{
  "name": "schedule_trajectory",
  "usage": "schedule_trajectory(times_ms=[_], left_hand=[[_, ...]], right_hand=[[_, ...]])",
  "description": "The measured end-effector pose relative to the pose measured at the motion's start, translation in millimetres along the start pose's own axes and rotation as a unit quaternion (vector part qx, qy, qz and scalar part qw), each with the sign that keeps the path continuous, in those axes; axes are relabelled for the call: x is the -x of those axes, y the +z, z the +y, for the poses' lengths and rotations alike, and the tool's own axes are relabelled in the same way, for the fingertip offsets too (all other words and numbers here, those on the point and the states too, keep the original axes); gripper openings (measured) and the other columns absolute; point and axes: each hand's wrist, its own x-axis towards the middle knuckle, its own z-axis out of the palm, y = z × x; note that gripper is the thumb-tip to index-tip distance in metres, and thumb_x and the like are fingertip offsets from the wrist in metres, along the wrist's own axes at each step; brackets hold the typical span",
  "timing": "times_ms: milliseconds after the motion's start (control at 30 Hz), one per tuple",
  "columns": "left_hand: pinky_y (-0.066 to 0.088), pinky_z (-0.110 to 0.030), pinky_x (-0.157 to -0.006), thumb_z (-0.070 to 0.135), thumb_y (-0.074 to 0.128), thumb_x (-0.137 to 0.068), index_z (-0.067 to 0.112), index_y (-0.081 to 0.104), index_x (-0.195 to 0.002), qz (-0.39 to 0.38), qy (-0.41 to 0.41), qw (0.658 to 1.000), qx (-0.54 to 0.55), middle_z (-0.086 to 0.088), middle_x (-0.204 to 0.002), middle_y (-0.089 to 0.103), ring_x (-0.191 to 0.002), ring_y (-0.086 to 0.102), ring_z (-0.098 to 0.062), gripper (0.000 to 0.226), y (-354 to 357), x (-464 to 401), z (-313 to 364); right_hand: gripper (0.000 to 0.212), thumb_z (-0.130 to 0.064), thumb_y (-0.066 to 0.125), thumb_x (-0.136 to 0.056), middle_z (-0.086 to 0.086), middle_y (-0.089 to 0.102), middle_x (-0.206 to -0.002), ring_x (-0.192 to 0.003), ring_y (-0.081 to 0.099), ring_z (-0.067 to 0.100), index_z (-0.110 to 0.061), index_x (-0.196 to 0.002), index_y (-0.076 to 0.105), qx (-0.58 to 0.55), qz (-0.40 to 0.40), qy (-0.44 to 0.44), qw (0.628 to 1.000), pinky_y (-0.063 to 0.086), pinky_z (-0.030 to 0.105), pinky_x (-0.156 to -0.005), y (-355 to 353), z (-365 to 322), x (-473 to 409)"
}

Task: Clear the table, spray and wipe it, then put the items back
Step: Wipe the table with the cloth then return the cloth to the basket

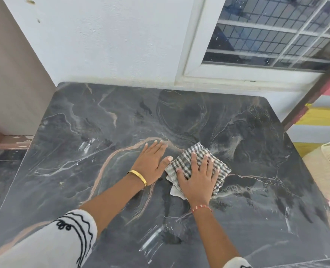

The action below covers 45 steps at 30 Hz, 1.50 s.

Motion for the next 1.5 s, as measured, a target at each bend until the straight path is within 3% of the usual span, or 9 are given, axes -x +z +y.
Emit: schedule_trajectory(times_ms=[100, 200, 433, 600, 800, 967, 1133, 1367, 1500], left_hand=[[-0.007, -0.03, -0.117, 0.069, -0.008, -0.072, 0.015, 0.016, -0.146, 0.007, -0.015, 1.0, 0.024, -0.004, -0.156, 0.014, -0.146, 0.004, -0.016, 0.095, -1, -23, -2], [-0.008, -0.03, -0.117, 0.066, -0.006, -0.071, 0.014, 0.016, -0.146, 0.009, -0.015, 1.0, 0.022, -0.005, -0.156, 0.015, -0.146, 0.004, -0.016, 0.094, -6, -44, -4], [-0.009, -0.028, -0.116, 0.05, 0.011, -0.084, 0.014, 0.017, -0.146, 0.025, -0.059, 0.997, 0.039, -0.005, -0.157, 0.013, -0.146, 0.003, -0.016, 0.072, -17, -70, -19], [-0.007, -0.031, -0.117, 0.047, 0.019, -0.094, 0.014, 0.018, -0.146, 0.019, -0.079, 0.996, 0.037, -0.004, -0.156, 0.015, -0.146, 0.005, -0.016, 0.062, -20, -66, -33], [-0.005, -0.032, -0.118, 0.041, 0.023, -0.097, 0.014, 0.017, -0.146, 0.017, -0.073, 0.997, 0.025, -0.005, -0.156, 0.014, -0.146, 0.005, -0.016, 0.056, -23, -60, -28], [-0.006, -0.031, -0.118, 0.044, 0.021, -0.097, 0.014, 0.016, -0.147, 0.004, -0.047, 0.999, 0.02, -0.004, -0.157, 0.013, -0.146, 0.004, -0.015, 0.059, -18, -53, -20], [-0.007, -0.031, -0.118, 0.051, 0.01, -0.087, 0.015, 0.015, -0.147, 0.0, -0.026, 0.999, 0.028, -0.004, -0.157, 0.013, -0.146, 0.003, -0.015, 0.07, -20, -53, -26], [-0.005, -0.034, -0.119, 0.054, 0.01, -0.083, 0.015, 0.018, -0.146, 0.002, 0.003, 0.999, 0.04, -0.004, -0.156, 0.015, -0.146, 0.004, -0.015, 0.075, -39, -56, -61], [-0.005, -0.033, -0.118, 0.062, 0.005, -0.08, 0.016, 0.019, -0.146, 0.005, 0.009, 1.0, 0.029, -0.003, -0.156, 0.016, -0.146, 0.005, -0.016, 0.082, -54, -67, -88]], right_hand=[[0.086, -0.073, 0.005, -0.074, 0.009, 0.003, -0.16, -0.147, -0.006, 0.03, -0.034, -0.149, 0.005, -0.009, -0.006, 0.017, 1.0, -0.006, 0.052, -0.116, -1, -1, -7], [0.089, -0.074, 0.0, -0.07, 0.012, 0.003, -0.159, -0.146, -0.004, 0.033, -0.033, -0.15, 0.003, -0.003, -0.007, 0.04, 0.999, -0.006, 0.054, -0.115, -3, -12, -24], [0.085, -0.073, 0.013, -0.077, 0.02, 0.018, -0.155, -0.143, 0.013, 0.041, -0.027, -0.149, 0.02, -0.005, 0.052, -0.006, 0.999, 0.003, 0.06, -0.113, -1, -36, -111], [0.079, -0.071, 0.029, -0.084, 0.018, 0.01, -0.157, -0.145, 0.005, 0.039, -0.029, -0.15, 0.012, 0.007, 0.032, -0.041, 0.999, 0.001, 0.06, -0.115, -7, -51, -159], [0.079, -0.074, 0.031, -0.08, 0.009, 0.006, -0.159, -0.146, 0.0, 0.033, -0.038, -0.148, 0.014, 0.036, -0.01, -0.174, 0.984, -0.002, 0.055, -0.116, -13, -42, -141], [0.08, -0.074, 0.025, -0.072, 0.011, 0.023, -0.155, -0.144, 0.018, 0.036, -0.038, -0.144, 0.03, 0.011, 0.002, -0.211, 0.977, 0.004, 0.054, -0.116, -4, -41, -89], [0.074, -0.07, 0.039, -0.073, 0.015, 0.042, -0.146, -0.134, 0.038, 0.04, -0.032, -0.136, 0.046, 0.017, 0.048, -0.17, 0.984, 0.013, 0.055, -0.108, 10, -48, -34], [0.077, -0.07, 0.033, -0.075, 0.022, 0.047, -0.139, -0.13, 0.041, 0.045, -0.027, -0.136, 0.049, 0.02, 0.054, 0.007, 0.998, 0.015, 0.058, -0.105, 19, -106, -12], [0.079, -0.07, 0.029, -0.076, 0.026, 0.045, -0.14, -0.129, 0.04, 0.048, -0.024, -0.138, 0.046, 0.011, 0.044, 0.073, 0.996, 0.027, 0.065, -0.104, 21, -139, -35]])
